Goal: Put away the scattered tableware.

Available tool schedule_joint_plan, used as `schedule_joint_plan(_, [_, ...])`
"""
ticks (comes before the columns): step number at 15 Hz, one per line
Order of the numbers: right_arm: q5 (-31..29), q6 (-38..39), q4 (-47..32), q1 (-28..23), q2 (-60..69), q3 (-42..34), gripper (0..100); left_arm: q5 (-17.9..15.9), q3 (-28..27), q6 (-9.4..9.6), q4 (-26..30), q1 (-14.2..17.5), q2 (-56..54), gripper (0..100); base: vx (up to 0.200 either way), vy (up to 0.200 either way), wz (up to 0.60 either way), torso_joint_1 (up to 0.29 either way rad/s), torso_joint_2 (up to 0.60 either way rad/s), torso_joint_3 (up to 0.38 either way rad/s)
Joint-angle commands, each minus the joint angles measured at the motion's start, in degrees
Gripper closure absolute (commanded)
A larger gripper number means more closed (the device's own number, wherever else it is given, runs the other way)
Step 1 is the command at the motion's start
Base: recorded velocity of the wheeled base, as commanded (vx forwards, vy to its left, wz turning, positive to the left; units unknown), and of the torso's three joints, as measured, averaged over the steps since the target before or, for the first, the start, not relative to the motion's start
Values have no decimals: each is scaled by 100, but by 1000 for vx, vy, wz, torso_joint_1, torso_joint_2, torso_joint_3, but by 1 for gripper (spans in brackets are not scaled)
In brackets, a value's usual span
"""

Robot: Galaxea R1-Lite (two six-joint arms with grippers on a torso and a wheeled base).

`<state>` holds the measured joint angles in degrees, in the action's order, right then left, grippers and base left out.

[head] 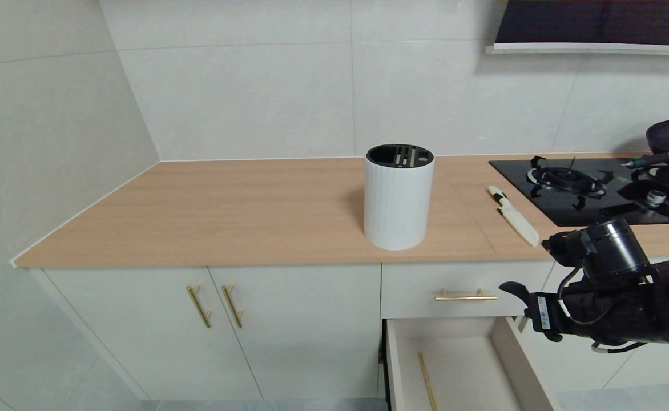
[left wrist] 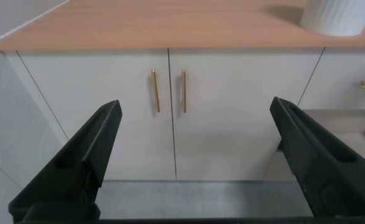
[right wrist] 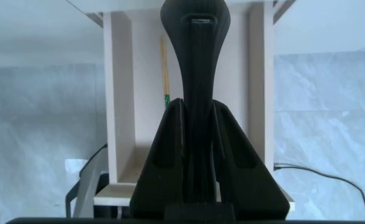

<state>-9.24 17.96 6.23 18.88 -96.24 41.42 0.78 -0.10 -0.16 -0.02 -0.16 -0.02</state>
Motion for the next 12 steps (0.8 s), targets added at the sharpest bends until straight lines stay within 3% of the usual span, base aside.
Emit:
schedule_joint_plan(1, [10, -3, 1, 28, 0, -12, 100, 1, 1, -2, 2, -2, 2, 0, 0, 0, 0, -188, 442, 266])
schedule_joint_plan(12, [1, -3, 10, 80, -131, -55, 100, 1, 1, -2, 2, -2, 2, 0, 0, 0, 0, -187, 495, 308])
